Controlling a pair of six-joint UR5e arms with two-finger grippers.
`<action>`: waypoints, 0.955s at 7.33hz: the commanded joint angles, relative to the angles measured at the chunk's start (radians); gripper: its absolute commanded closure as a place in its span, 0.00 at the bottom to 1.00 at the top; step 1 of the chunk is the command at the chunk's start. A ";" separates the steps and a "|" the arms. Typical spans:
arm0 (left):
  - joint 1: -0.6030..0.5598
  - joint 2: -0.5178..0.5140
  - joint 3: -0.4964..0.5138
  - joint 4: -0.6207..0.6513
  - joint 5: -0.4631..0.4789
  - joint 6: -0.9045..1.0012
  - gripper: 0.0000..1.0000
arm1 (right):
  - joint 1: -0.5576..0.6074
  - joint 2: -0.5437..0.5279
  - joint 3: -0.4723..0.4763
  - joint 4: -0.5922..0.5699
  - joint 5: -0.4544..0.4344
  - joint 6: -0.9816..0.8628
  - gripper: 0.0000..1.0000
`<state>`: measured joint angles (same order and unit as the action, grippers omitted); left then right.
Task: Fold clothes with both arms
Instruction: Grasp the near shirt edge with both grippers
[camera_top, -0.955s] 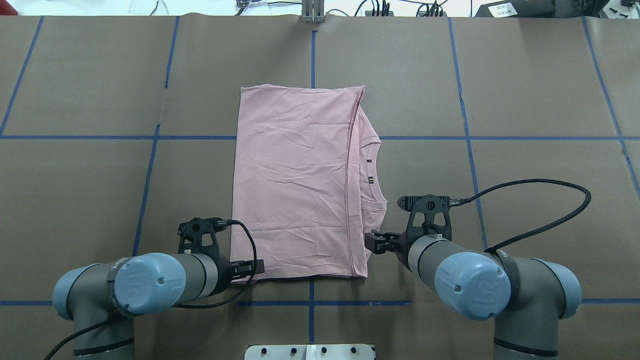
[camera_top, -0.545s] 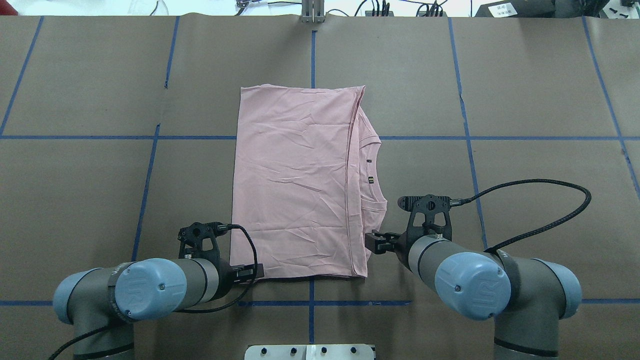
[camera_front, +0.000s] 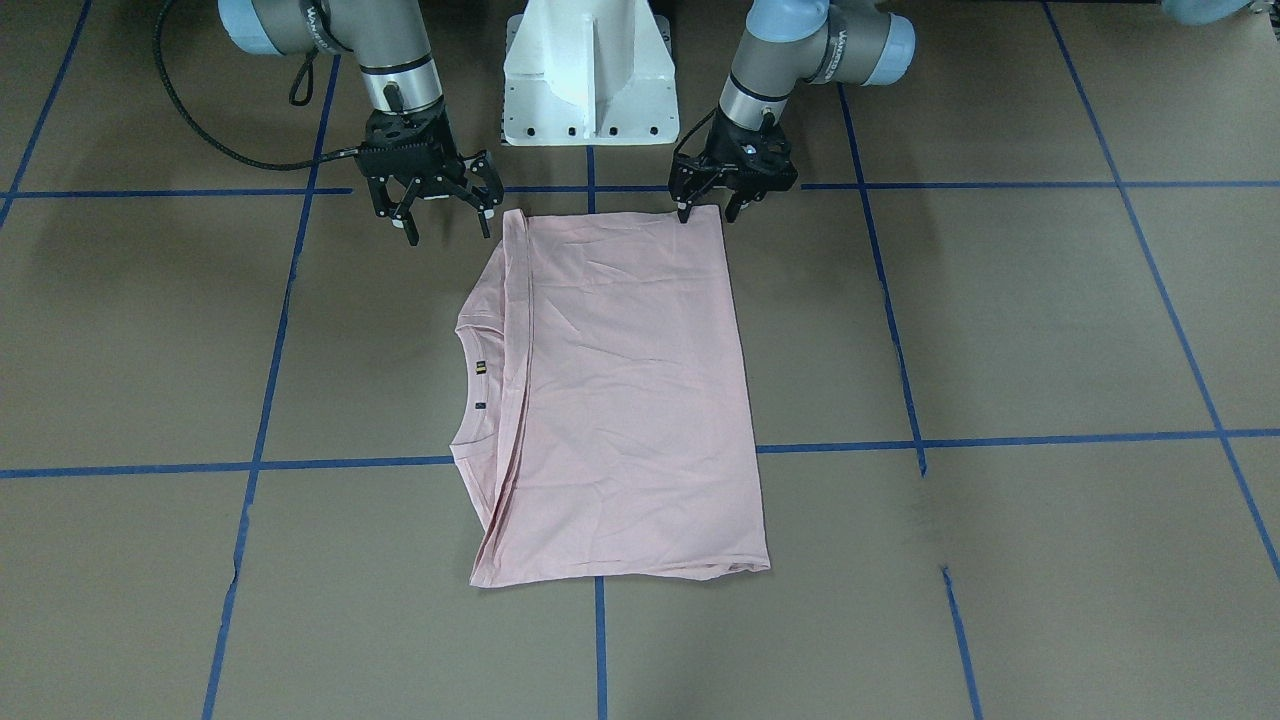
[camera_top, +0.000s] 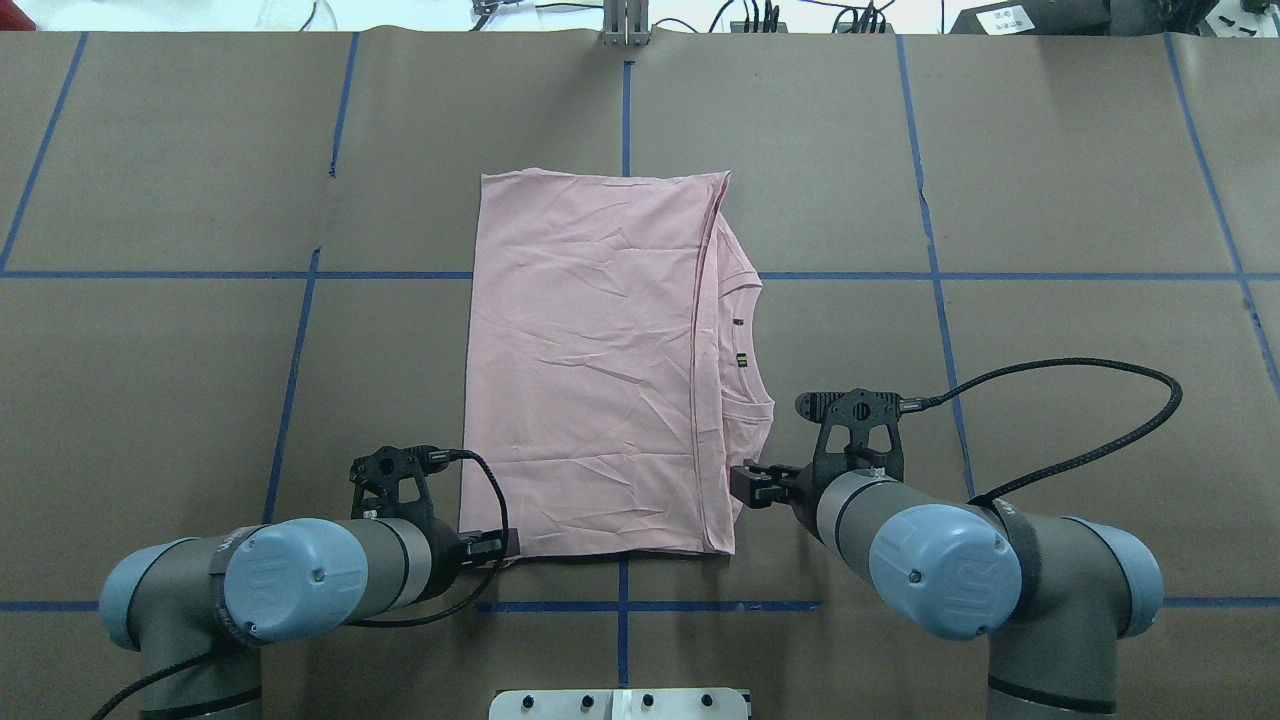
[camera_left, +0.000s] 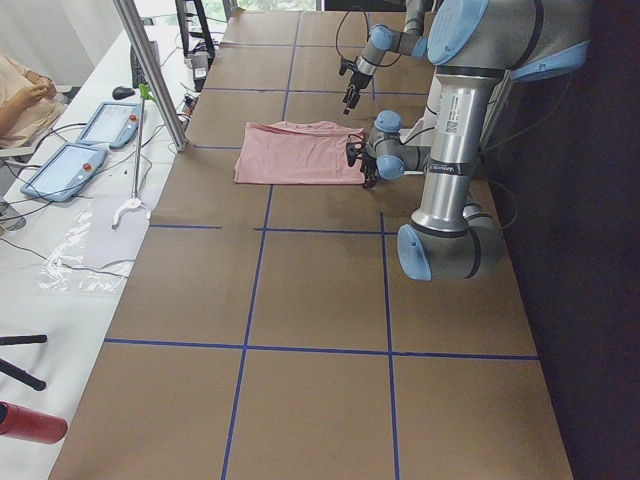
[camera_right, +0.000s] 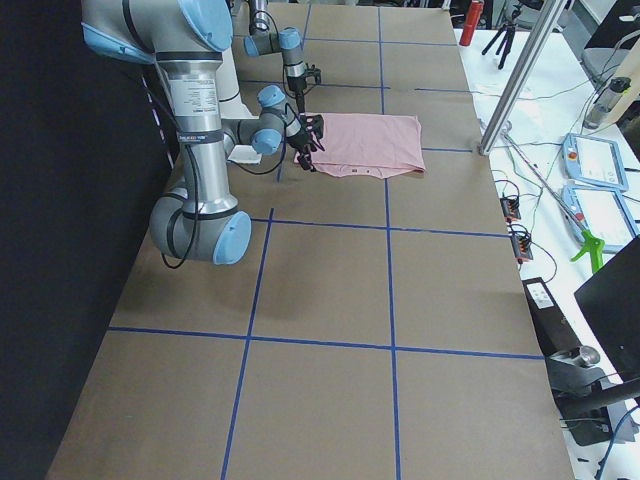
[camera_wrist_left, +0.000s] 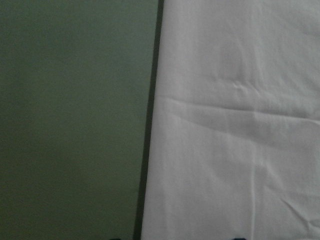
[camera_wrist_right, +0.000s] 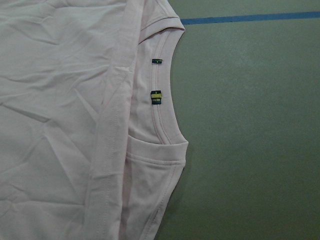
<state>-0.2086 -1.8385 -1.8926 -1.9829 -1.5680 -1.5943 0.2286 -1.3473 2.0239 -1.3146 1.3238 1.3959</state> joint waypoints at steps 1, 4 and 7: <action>0.001 0.001 -0.014 -0.001 0.000 -0.010 1.00 | 0.000 0.000 -0.001 0.000 0.000 0.000 0.00; 0.006 0.001 -0.026 -0.001 0.002 -0.010 1.00 | 0.000 0.002 -0.002 0.000 0.000 0.000 0.00; 0.006 0.002 -0.025 -0.001 0.002 -0.010 1.00 | -0.041 0.037 -0.017 -0.015 0.000 0.096 0.00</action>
<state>-0.2026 -1.8373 -1.9173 -1.9834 -1.5663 -1.6045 0.2141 -1.3343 2.0149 -1.3184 1.3238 1.4181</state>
